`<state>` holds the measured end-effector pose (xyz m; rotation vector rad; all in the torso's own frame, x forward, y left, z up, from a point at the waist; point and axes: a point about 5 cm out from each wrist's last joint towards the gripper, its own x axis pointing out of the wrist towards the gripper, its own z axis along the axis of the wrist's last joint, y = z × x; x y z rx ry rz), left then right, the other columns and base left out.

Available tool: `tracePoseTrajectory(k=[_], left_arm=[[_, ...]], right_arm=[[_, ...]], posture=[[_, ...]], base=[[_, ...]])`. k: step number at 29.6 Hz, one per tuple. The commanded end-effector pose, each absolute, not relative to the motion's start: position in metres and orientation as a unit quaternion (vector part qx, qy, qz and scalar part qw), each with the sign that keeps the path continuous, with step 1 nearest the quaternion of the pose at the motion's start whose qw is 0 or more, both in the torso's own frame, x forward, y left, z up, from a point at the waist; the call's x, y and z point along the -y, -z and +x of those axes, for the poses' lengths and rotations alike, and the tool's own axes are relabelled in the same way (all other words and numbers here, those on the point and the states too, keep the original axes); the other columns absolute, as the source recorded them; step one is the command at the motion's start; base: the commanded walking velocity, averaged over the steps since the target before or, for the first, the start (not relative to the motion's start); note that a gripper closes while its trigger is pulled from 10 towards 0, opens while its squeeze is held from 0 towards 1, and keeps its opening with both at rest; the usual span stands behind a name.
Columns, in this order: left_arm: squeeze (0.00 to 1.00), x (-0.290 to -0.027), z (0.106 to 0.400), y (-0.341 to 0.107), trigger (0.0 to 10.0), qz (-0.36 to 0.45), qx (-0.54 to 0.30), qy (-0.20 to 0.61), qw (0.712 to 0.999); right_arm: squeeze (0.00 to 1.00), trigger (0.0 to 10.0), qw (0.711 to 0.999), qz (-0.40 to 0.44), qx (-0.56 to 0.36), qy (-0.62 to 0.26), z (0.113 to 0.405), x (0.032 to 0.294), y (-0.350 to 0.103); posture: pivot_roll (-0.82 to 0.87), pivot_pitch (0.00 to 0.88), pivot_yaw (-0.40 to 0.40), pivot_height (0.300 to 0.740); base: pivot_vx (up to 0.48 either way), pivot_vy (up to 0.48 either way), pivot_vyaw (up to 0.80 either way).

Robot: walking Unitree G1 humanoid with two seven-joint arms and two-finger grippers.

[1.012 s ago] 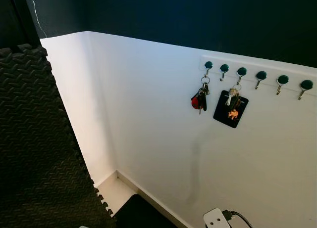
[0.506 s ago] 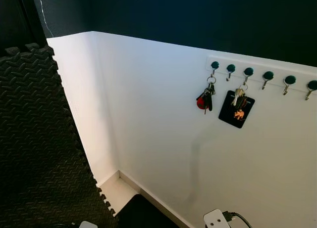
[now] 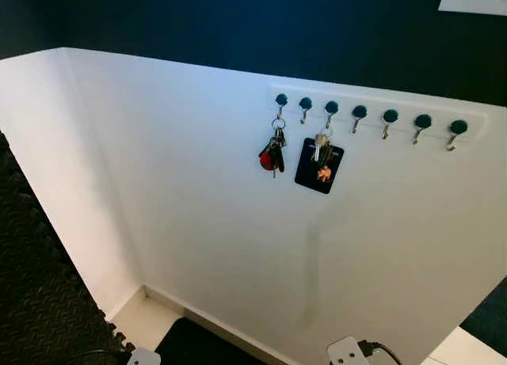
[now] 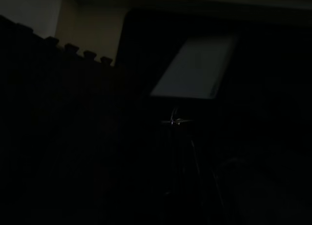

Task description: Hang keys on a hook

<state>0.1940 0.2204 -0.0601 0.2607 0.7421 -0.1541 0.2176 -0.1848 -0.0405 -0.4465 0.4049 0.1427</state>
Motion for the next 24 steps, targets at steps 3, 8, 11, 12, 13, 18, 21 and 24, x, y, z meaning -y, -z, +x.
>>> tracePoseTrajectory(k=[3, 8, 11, 12, 13, 18, 21, 24], left_arm=[[0.00, -0.2217, 0.1850, 0.0654, 10.0, 0.125, -0.377, 0.074, 0.915], [0.00, -0.2223, 0.1836, 0.0662, 10.0, 0.126, -0.380, 0.072, 0.913], [0.00, -0.2225, 0.1831, 0.0664, 10.0, 0.126, -0.381, 0.072, 0.913], [0.00, -0.2227, 0.1828, 0.0665, 10.0, 0.126, -0.381, 0.072, 0.913], [0.00, -0.2230, 0.1824, 0.0666, 10.0, 0.126, -0.382, 0.072, 0.913], [0.00, -0.2232, 0.1819, 0.0669, 10.0, 0.126, -0.382, 0.071, 0.913], [0.00, -0.2234, 0.1819, 0.0670, 10.0, 0.126, -0.383, 0.071, 0.913], [0.00, -0.2237, 0.1818, 0.0669, 10.0, 0.126, -0.383, 0.071, 0.912]], right_arm=[[0.00, 10.0, 0.952, -0.216, -0.206, -0.069, 0.2162, 0.1845, 0.0422], [0.00, 10.0, 0.952, -0.216, -0.207, -0.071, 0.2162, 0.1847, 0.0423], [0.00, 10.0, 0.952, -0.216, -0.207, -0.071, 0.2161, 0.1848, 0.0423], [0.00, 10.0, 0.952, -0.216, -0.206, -0.071, 0.2161, 0.1846, 0.0423], [0.00, 10.0, 0.952, -0.216, -0.206, -0.071, 0.2161, 0.1844, 0.0423], [0.00, 10.0, 0.952, -0.217, -0.205, -0.072, 0.2167, 0.1839, 0.0420], [0.00, 10.0, 0.952, -0.217, -0.205, -0.071, 0.2170, 0.1841, 0.0417], [0.00, 10.0, 0.951, -0.219, -0.204, -0.072, 0.2169, 0.1841, 0.0417]], posture=[[0.06, 0.099, 0.036, 0.740], [0.06, 0.099, 0.035, 0.740], [0.06, 0.099, 0.034, 0.740], [0.06, 0.099, 0.034, 0.740], [0.06, 0.099, 0.033, 0.740], [0.06, 0.099, 0.033, 0.740], [0.06, 0.099, 0.035, 0.740], [0.06, 0.099, 0.035, 0.740]], base=[[0.000, 0.000, -0.53], [0.000, 0.000, -0.80], [0.000, 0.000, -0.80], [0.000, 0.000, -0.80], [0.000, 0.000, -0.80], [0.000, 0.000, -0.80], [0.000, 0.000, -0.80], [0.000, 0.000, -0.44]])
